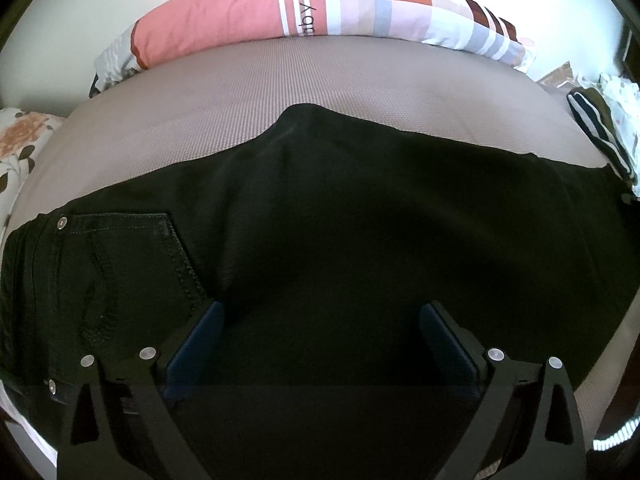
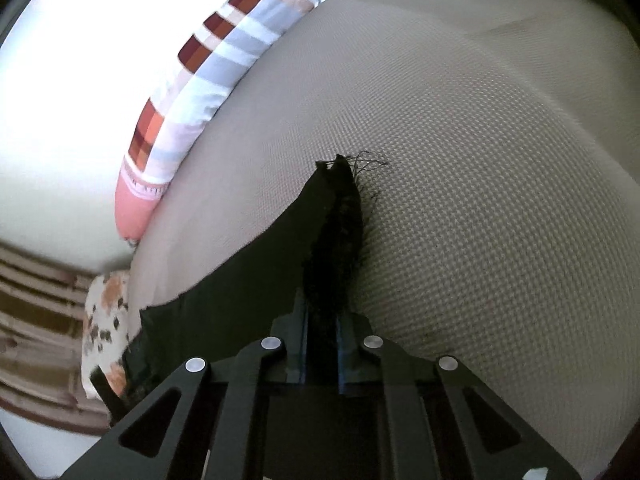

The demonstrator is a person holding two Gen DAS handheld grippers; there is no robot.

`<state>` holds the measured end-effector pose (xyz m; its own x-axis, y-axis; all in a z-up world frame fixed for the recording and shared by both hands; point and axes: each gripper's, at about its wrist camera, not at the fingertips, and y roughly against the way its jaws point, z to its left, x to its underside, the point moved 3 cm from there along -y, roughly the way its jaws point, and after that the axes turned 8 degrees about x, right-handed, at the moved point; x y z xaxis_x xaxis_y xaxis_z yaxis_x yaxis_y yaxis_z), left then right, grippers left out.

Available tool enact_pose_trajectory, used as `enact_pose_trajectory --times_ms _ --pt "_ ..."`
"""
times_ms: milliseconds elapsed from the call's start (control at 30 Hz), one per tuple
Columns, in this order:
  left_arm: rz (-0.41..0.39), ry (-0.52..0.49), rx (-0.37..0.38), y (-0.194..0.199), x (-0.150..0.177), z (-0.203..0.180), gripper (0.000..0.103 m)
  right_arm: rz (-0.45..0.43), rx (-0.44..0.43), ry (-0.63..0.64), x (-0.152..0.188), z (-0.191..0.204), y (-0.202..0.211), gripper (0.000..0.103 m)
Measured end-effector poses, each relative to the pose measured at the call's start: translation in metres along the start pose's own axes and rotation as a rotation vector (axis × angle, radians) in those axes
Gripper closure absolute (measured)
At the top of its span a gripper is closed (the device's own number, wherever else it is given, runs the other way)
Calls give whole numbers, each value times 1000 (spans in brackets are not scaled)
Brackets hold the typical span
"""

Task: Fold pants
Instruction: 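Grasp the leg end of the black jeans with the right gripper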

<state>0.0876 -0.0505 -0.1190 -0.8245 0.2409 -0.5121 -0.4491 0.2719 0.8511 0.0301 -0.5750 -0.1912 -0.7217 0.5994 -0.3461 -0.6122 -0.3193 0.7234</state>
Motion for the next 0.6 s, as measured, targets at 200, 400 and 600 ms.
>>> enact_pose_trajectory --times_ms 200,400,600 --pt "-7 -2 0 -1 1 -1 3 -22 16 6 7 32 7 93" --pt "-17 -6 -3 -2 3 -1 3 -10 7 49 22 81 6 93" --pt "-13 -10 -1 -3 5 0 3 6 -43 46 33 119 1 93"
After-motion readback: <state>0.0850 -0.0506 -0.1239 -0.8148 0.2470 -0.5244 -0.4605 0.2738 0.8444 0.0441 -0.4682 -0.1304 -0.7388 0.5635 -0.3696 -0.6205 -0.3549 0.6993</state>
